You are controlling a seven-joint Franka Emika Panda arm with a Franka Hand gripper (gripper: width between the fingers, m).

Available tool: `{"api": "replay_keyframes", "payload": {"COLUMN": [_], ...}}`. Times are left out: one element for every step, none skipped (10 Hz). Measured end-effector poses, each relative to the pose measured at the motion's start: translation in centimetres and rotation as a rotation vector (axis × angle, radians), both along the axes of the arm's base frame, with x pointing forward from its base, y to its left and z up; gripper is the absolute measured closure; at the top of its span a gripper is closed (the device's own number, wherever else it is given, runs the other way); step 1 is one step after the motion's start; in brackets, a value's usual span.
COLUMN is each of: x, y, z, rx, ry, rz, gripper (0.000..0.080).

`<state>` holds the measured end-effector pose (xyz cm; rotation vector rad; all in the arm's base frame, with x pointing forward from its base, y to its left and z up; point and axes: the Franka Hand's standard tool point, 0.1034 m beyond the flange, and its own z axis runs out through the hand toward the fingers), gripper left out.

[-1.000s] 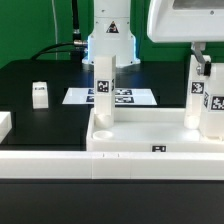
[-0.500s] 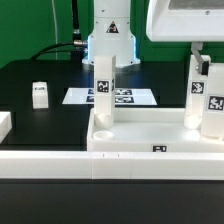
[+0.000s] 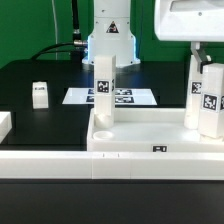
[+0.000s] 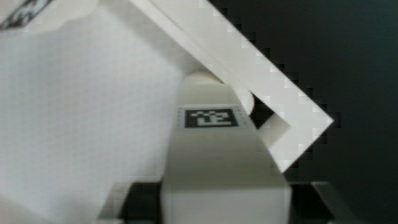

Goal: Assemble desk

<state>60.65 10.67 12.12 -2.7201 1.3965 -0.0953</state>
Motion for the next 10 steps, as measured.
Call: {"api": "replay_keyframes", "payload": {"x": [0.02,0.07,0.12,0.12,0.1,0.1,0.11,0.16,0.37,0.43], "y": [0.0,-0.18,-0.29,-0.24,-0.25,-0.28,-0.38,-0.38,-0.33,-0.28], "z": [-0.01,-0.02,-0.03,-0.03,-0.08,-0.11,-0.14,-0.19,-0.21,-0.25], "rx": [0.012,0.024,0.03,0.034,0.032,0.029,0.016,-0.015,-0.05,-0.059], "ry": [0.005,0.007,0.008,0.009,0.009,0.008,0.006,0.007,0.01,0.004], "rz": [-0.112,-0.17,-0.193,-0.223,-0.207,-0.169,-0.109,-0.003,0.105,0.201], "gripper": [0.0509,0.0509,0.0509,0.0509,0.0407,0.0257,0.0257,0.0178,0.0156,0.0156]}}
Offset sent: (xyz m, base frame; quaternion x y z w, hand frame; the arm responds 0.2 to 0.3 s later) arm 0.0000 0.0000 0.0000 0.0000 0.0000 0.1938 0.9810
